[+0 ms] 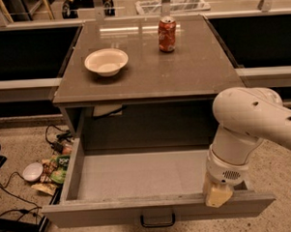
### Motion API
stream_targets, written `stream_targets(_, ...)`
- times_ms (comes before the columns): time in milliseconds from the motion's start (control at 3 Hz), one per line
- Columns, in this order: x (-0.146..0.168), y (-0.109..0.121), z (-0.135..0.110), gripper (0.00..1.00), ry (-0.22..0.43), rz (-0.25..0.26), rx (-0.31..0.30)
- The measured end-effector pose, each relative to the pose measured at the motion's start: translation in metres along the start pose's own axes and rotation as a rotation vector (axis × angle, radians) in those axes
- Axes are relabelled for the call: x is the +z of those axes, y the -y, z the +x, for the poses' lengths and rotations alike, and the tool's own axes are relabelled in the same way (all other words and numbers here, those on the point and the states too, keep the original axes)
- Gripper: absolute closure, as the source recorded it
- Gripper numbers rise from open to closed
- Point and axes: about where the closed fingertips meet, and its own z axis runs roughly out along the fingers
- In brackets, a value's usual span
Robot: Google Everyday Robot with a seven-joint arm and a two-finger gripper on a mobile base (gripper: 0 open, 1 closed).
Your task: Open top drawer
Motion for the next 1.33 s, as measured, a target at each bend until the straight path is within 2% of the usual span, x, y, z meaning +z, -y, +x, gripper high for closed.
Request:
stream_targets(333,0.0006,0.0003,0.0001,0.6,0.002,-0.004,0.0)
stream_targets(667,0.0003,-0.0006,0.0003,0.29,0.001,-0.002,0.0)
stream_targets(1000,0.0001,-0.0011,0.0004,0.06,0.0,0.0,0.0)
stream_targets(1333,0.0,-0.0014,0.0005,0.0,-0.001,0.001,0.0)
